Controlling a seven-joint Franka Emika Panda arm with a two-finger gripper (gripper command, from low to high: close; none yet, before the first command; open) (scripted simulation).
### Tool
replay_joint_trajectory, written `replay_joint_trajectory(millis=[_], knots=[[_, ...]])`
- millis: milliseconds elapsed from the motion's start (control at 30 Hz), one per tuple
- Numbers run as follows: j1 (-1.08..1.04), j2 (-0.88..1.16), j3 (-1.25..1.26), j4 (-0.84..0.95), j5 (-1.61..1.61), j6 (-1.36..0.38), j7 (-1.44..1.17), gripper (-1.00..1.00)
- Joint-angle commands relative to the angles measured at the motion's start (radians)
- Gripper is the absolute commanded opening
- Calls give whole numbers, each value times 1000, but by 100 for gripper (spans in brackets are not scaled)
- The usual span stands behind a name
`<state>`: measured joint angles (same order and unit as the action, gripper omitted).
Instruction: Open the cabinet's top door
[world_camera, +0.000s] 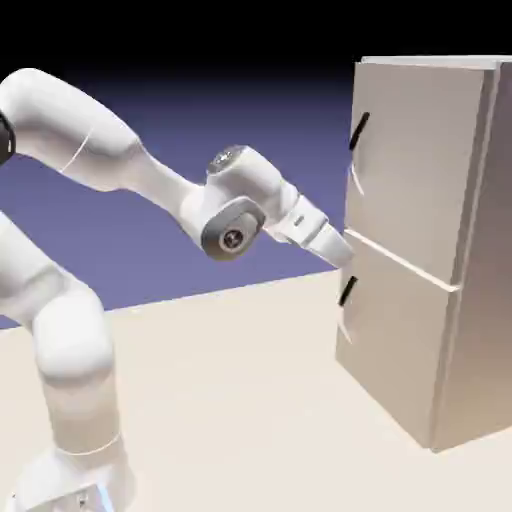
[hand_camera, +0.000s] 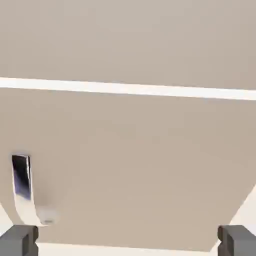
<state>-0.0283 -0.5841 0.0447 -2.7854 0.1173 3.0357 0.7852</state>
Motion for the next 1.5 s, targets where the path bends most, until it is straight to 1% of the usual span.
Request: replay_joint_trajectory(millis=[0, 1467], knots=[[-15, -5, 17, 9, 44, 0, 16, 0], [-673, -235, 745, 411, 1957, -22, 736, 0]])
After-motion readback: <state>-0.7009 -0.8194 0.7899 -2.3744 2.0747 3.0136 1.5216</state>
